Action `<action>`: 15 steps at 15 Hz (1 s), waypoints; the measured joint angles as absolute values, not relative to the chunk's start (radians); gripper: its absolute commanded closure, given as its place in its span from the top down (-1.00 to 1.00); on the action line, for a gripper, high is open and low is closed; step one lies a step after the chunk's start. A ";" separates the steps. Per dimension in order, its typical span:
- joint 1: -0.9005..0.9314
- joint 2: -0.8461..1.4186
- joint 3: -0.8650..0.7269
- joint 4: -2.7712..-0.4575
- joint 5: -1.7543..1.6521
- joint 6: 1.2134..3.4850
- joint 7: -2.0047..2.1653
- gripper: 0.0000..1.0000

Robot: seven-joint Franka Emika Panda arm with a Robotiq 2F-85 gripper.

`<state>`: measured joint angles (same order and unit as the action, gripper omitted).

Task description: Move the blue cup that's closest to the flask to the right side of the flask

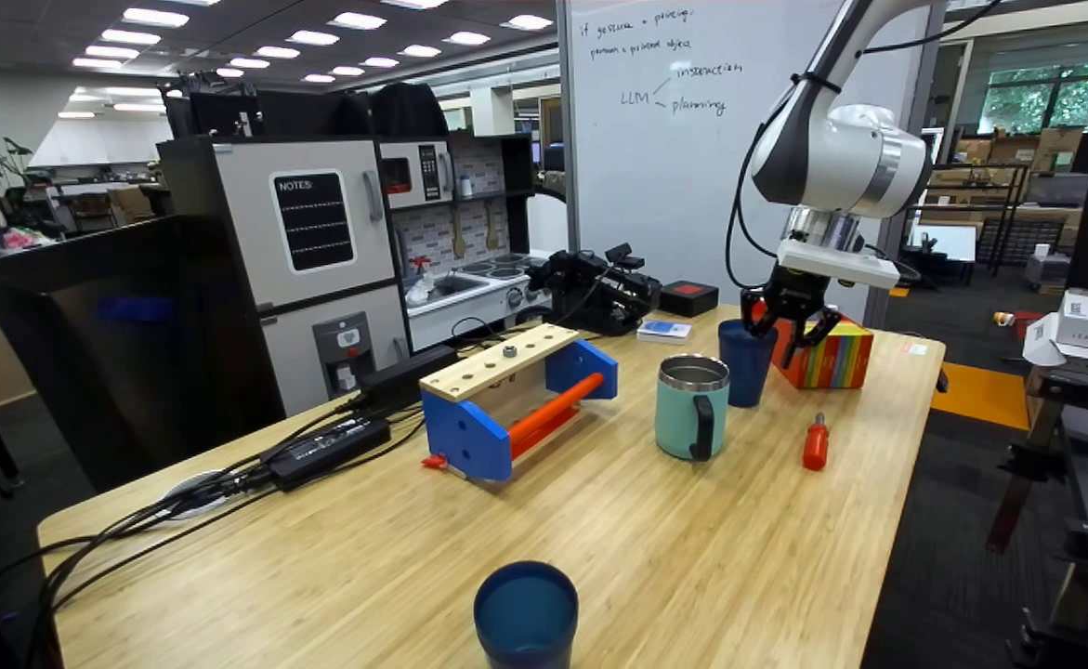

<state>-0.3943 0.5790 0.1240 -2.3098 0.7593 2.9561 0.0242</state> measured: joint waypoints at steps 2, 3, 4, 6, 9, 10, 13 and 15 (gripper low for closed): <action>-0.394 0.579 0.129 -2.310 0.759 2.957 0.024 0.83; -0.395 0.577 0.134 -2.310 0.760 2.958 0.024 0.96; -0.396 0.572 0.142 -2.313 0.762 2.962 0.024 1.00; -0.395 0.545 0.156 -2.334 0.765 2.977 0.024 1.00; -0.389 0.475 0.159 -2.400 0.765 2.986 0.033 1.00; -0.384 0.449 0.157 -2.427 0.765 2.985 0.041 1.00; -0.361 0.363 0.153 -2.513 0.763 2.981 0.064 1.00; -0.340 0.293 0.154 -2.571 0.760 2.973 0.077 1.00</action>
<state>-0.3404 0.2932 0.1535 -2.5713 0.7602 2.9735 0.0772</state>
